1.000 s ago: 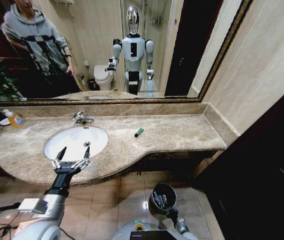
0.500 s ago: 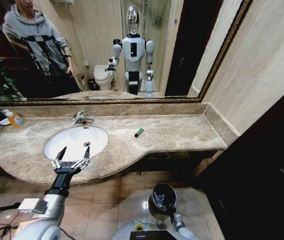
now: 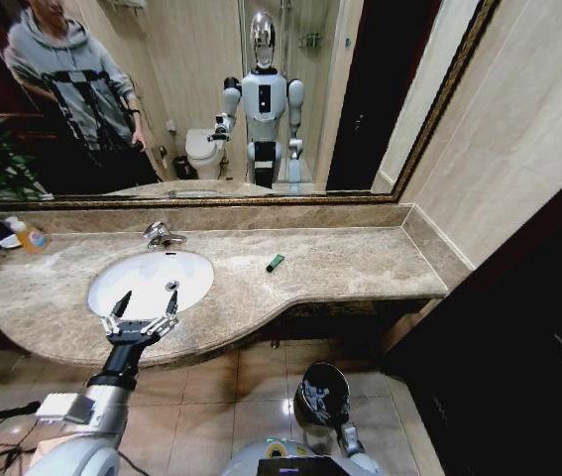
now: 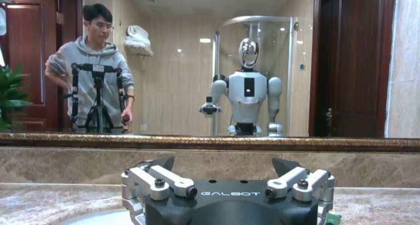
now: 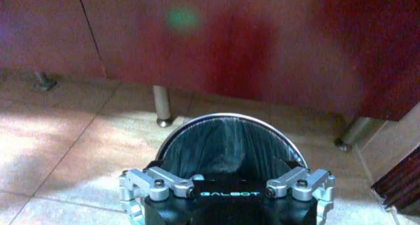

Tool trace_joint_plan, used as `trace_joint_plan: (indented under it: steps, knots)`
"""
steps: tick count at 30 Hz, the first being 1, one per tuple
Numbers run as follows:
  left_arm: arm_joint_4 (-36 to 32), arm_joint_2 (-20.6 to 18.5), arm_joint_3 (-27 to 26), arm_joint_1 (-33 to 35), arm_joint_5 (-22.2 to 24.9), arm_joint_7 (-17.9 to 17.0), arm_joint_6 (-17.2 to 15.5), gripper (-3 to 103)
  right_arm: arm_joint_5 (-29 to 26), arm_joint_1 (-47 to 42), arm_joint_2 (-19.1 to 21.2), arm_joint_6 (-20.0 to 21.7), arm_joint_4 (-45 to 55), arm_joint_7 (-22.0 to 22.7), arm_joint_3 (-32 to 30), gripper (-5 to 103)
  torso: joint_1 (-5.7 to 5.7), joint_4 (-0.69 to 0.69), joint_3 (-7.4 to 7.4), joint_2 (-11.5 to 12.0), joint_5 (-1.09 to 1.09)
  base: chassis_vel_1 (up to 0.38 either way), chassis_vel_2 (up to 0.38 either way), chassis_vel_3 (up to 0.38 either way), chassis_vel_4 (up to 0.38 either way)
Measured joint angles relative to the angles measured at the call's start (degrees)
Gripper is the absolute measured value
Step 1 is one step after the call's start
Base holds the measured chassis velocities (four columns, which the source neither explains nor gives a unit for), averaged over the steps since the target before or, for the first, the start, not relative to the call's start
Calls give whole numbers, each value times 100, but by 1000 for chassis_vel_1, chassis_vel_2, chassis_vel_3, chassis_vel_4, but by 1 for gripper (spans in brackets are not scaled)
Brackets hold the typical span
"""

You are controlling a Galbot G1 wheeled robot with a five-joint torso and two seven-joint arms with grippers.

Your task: Pick up the trash from the sink and place it in the trash bin.

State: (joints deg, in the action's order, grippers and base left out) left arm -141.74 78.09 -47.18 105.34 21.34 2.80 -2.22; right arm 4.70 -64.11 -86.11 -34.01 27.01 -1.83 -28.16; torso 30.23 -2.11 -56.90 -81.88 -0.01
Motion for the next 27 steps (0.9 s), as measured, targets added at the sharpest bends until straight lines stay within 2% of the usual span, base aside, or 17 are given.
trace_joint_plan:
  steps: [2,4,11,13,15,17,19,22,23,25,27]
  knots:
    - [0,0,0,0,0,0,0,100,-26,-6,-9,-56,-8,1,0,100,0,0,0,0,0,0,0,0,0]
    - [0,0,0,0,0,0,0,100,-74,-6,-39,-289,-114,3,2,100,0,0,0,0,0,0,0,0,0]
    - [0,0,0,0,0,0,0,100,-81,-62,-125,-425,-154,25,10,100,0,0,0,0,1,0,0,0,0]
    - [0,0,0,0,0,0,0,100,-204,-128,-140,-449,-94,-226,14,100,0,0,0,0,0,0,0,0,0]
    - [0,0,0,0,0,0,0,100,-229,-155,-140,-462,-52,-296,15,100,0,0,0,0,0,0,0,0,0]
    - [0,0,0,0,0,0,0,100,-497,-352,-106,-278,401,-711,25,100,0,0,0,0,2,0,0,0,0]
    - [0,0,0,0,0,0,0,100,-778,-402,-76,-246,641,-847,28,100,-1,1,0,0,-2,0,0,0,0]
    - [0,0,0,0,0,0,0,100,-857,-426,-52,-206,1025,-717,4,100,-1,-1,0,0,5,0,0,0,0]
    - [0,0,0,0,0,0,0,100,-853,-524,44,-30,1480,-581,1,100,0,-1,0,0,2,0,0,0,0]
    - [0,0,0,0,0,0,0,100,-860,-600,101,70,1742,-513,-17,100,0,-1,0,0,-3,0,0,0,0]
    - [0,0,0,0,0,0,0,100,-975,-896,223,356,2610,-384,-64,100,0,0,0,0,5,0,0,0,0]
